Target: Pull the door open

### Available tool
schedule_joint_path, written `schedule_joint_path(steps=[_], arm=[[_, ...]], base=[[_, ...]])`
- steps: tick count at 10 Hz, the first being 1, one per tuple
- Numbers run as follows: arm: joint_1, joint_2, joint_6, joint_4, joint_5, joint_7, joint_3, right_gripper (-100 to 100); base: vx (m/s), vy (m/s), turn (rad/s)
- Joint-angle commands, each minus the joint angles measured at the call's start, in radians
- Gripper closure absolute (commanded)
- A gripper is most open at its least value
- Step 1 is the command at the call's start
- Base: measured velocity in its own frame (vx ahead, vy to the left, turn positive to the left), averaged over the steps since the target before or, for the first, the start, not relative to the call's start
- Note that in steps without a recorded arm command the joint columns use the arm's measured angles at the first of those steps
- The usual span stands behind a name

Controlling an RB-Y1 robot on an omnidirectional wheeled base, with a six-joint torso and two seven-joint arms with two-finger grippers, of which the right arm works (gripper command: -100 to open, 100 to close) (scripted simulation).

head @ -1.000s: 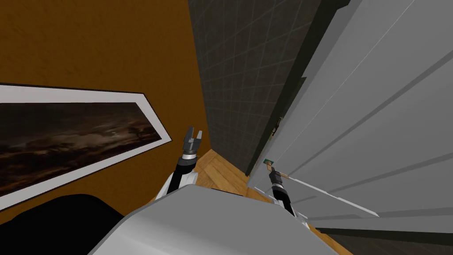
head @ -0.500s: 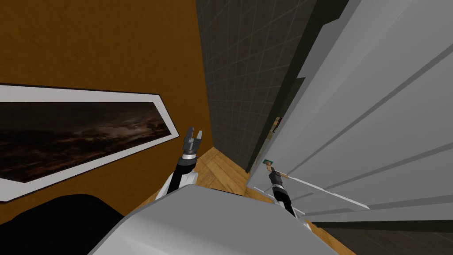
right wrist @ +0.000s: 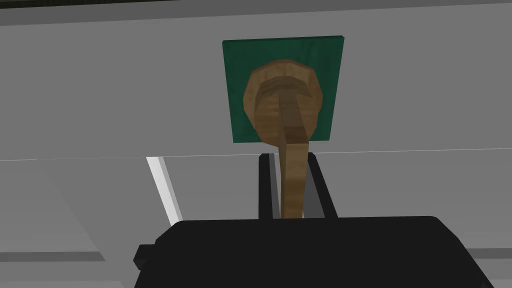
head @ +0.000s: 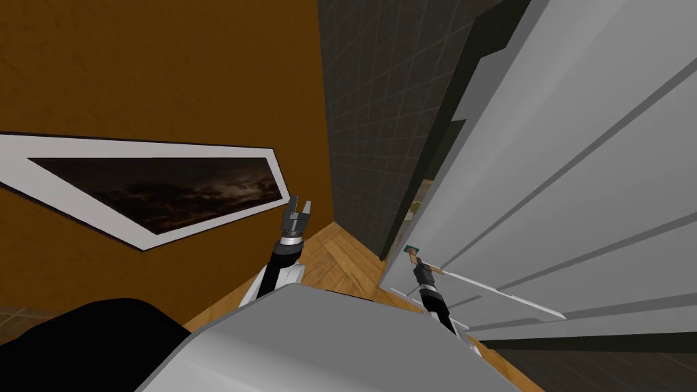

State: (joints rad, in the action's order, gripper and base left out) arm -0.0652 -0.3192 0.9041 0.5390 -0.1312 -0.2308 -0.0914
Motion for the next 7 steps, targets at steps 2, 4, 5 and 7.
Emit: schedule_joint_path(steps=[2,4,5,7], arm=[[0.010,-0.003,0.006,0.011,0.012,-0.014,0.011,100],[0.008,-0.004,0.007,0.009,0.013,-0.015,0.011,100],[0.024,-0.016,0.023,0.011,0.025,-0.038,0.031,100],[0.041,-0.033,0.046,0.017,0.039,-0.066,0.054,100]], base=[[-0.262,-0.064,0.124],[-0.173,-0.022,0.083],[-0.211,-0.039,0.113],[-0.269,-0.060,0.140]])
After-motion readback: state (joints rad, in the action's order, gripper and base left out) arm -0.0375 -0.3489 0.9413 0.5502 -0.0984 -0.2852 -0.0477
